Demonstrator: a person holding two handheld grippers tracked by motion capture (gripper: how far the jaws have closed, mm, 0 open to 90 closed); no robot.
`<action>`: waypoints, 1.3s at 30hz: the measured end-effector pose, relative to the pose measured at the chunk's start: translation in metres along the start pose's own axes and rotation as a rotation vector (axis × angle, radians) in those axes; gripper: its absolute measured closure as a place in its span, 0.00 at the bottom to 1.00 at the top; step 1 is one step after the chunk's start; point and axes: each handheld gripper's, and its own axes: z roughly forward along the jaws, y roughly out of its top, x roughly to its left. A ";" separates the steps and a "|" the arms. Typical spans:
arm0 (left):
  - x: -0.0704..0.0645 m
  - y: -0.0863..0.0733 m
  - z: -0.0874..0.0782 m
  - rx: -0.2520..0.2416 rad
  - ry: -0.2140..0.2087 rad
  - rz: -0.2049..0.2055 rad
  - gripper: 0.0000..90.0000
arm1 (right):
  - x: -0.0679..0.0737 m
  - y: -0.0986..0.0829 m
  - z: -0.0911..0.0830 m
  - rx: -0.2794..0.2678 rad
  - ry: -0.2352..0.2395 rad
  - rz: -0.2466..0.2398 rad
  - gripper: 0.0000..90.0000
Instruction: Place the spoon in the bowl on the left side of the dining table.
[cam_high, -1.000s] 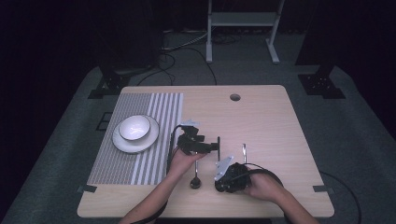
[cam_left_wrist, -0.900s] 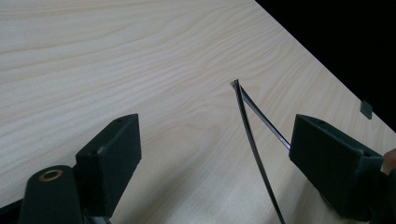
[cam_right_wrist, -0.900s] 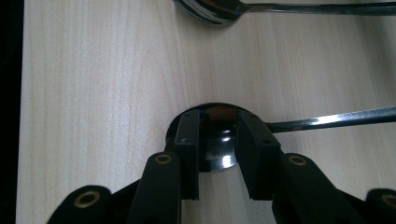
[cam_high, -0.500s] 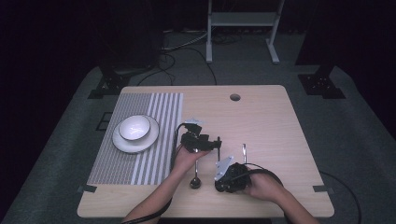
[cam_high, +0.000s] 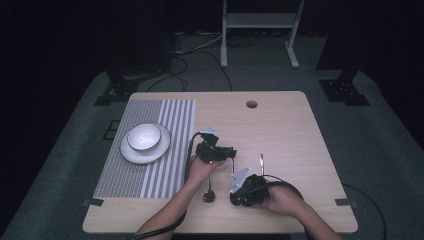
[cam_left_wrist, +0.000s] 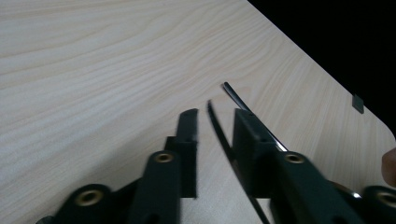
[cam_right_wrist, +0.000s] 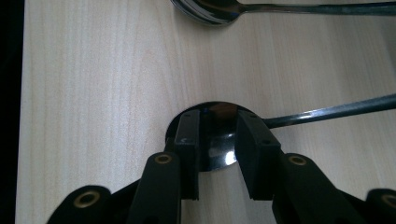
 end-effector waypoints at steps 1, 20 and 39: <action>0.000 0.000 0.000 -0.005 -0.005 -0.009 0.86 | 0.000 0.000 0.000 -0.002 0.000 0.001 0.77; 0.006 -0.004 -0.006 -0.081 -0.087 -0.101 0.93 | 0.000 -0.015 -0.004 -0.049 -0.069 0.051 0.63; -0.023 0.024 -0.031 -0.166 -0.151 -0.017 0.99 | -0.021 -0.073 -0.032 -0.207 -0.071 0.344 0.48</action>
